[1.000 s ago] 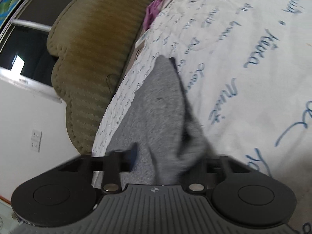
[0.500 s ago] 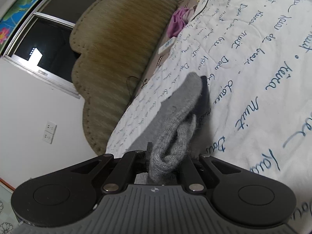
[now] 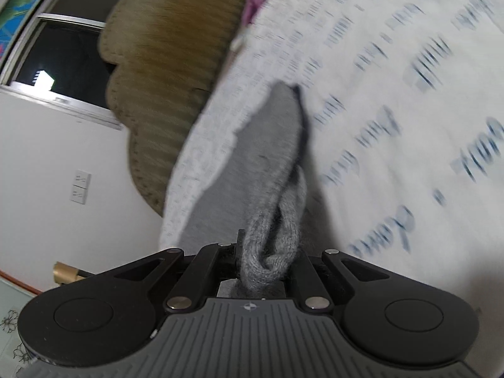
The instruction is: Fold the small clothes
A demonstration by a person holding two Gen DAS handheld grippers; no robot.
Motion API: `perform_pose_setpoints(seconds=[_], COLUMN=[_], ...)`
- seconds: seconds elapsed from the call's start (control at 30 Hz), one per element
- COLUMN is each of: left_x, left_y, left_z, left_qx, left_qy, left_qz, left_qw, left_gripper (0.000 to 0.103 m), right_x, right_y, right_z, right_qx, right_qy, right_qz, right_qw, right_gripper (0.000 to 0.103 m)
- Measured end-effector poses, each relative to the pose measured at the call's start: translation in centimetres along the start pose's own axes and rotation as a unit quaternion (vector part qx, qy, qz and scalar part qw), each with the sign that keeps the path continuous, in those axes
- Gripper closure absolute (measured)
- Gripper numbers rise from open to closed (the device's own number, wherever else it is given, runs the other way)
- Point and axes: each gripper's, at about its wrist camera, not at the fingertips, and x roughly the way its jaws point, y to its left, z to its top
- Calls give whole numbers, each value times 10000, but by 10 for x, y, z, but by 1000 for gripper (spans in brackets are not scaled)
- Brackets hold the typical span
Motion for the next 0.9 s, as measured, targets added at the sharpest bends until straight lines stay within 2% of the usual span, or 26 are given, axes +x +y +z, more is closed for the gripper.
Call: perform_pose_setpoints(seconds=[0.07, 0.17, 0.27, 0.3, 0.33, 0.47, 0.53, 0.6, 0.63, 0.7, 0.77, 0.83, 0.9], left_x=[12, 19, 3, -7, -18, -50, -46, -26, -13, 18, 48, 79, 106], left_y=[8, 12, 14, 13, 12, -10, -25, -38, -43, -53, -66, -82, -97], left_z=[-6, -12, -13, -11, -10, 6, 21, 42, 54, 78, 97, 108, 113], left_qx=[45, 265, 425, 566, 765, 1679, 2014, 2155, 2086, 1951, 1966, 2252, 2556], left_qy=[34, 88, 125, 81, -51, -712, -1082, -1232, -1229, -974, -746, -522, -448], left_qz=[257, 354, 352, 388, 442, 717, 888, 948, 932, 763, 651, 654, 873], left_qw=[9997, 9990, 9984, 9976, 9961, 9806, 9695, 9640, 9658, 9730, 9755, 9707, 9618], left_gripper=[98, 95, 91, 90, 89, 88, 86, 80, 77, 67, 67, 65, 65], right_x=[8, 16, 5, -3, -13, -40, -36, -19, -7, 21, 50, 76, 98], right_y=[-7, -14, -8, -5, 0, 14, 21, 31, 36, 44, 53, 58, 60], right_z=[-5, -7, -4, -2, 2, 34, 58, 83, 95, 116, 132, 144, 151], right_qx=[-113, -120, -313, -462, -660, -1320, -1447, -1728, -1802, -1964, -2159, -2256, -2325], right_qy=[5, 71, 78, 11, -114, -746, -837, -769, -752, -564, -426, -207, -102], right_qz=[-148, -349, -486, -527, -594, -888, -866, -797, -845, -865, -1023, -1090, -1219], right_qw=[9998, 9993, 9983, 9975, 9960, 9844, 9821, 9787, 9771, 9751, 9701, 9679, 9649], right_gripper=[93, 88, 66, 51, 42, 40, 40, 40, 40, 40, 40, 39, 39])
